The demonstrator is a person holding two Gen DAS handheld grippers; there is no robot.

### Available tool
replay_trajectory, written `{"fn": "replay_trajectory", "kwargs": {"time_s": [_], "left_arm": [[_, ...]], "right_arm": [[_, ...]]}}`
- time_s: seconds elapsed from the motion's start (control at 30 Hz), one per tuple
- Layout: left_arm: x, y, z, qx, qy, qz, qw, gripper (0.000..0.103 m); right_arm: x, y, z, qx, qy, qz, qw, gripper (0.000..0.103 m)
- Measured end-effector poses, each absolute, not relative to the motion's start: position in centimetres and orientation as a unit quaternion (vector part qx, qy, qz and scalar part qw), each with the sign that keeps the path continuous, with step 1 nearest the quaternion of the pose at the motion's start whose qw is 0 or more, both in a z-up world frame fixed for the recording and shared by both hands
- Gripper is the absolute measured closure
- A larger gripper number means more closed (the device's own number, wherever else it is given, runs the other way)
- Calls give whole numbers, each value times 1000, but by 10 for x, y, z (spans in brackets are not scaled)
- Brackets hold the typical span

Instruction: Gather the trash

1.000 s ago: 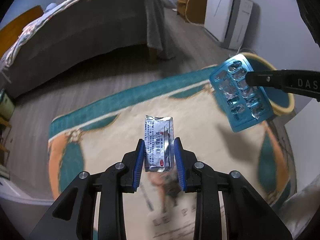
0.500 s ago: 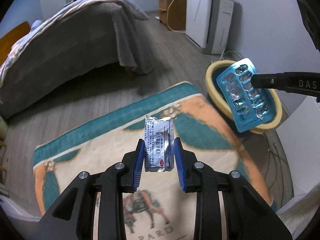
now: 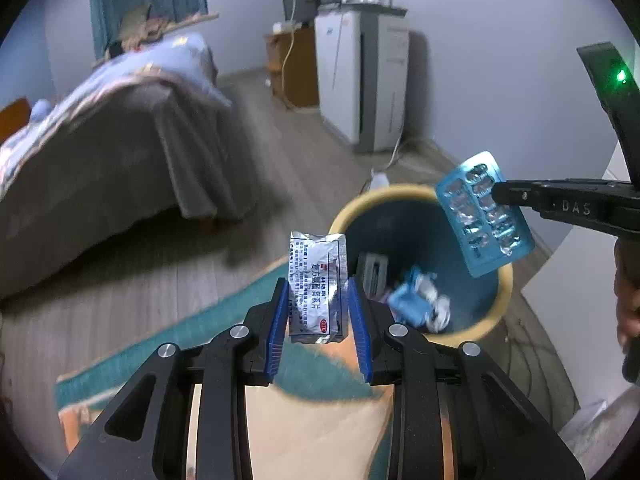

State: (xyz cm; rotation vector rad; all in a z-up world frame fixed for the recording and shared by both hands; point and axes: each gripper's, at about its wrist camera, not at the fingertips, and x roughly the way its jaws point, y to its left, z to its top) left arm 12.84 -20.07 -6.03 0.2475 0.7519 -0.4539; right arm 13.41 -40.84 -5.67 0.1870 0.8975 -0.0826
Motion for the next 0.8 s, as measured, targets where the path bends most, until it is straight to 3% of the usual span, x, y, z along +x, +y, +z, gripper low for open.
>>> {"fn": "replay_trajectory", "kwargs": {"time_s": [0.37, 0.5, 0.6, 0.7, 0.77, 0.8], "left_arm": [[149, -271, -85, 132, 358, -274, 883, 71], [155, -283, -99, 147, 365, -283, 875, 60], [156, -282, -104, 146, 365, -282, 875, 42], [154, -277, -103, 142, 369, -279, 875, 40], [149, -268, -95, 134, 366, -273, 880, 27], [145, -264, -91, 131, 362, -268, 883, 15]], "right_arm": [[147, -436, -79, 106, 447, -35, 888, 94], [154, -435, -92, 117, 460, -22, 880, 91], [158, -434, -97, 117, 465, -24, 877, 78], [156, -437, -93, 126, 463, -26, 877, 78], [151, -439, -87, 129, 460, -31, 878, 75], [147, -440, -84, 130, 459, -34, 878, 64]]}}
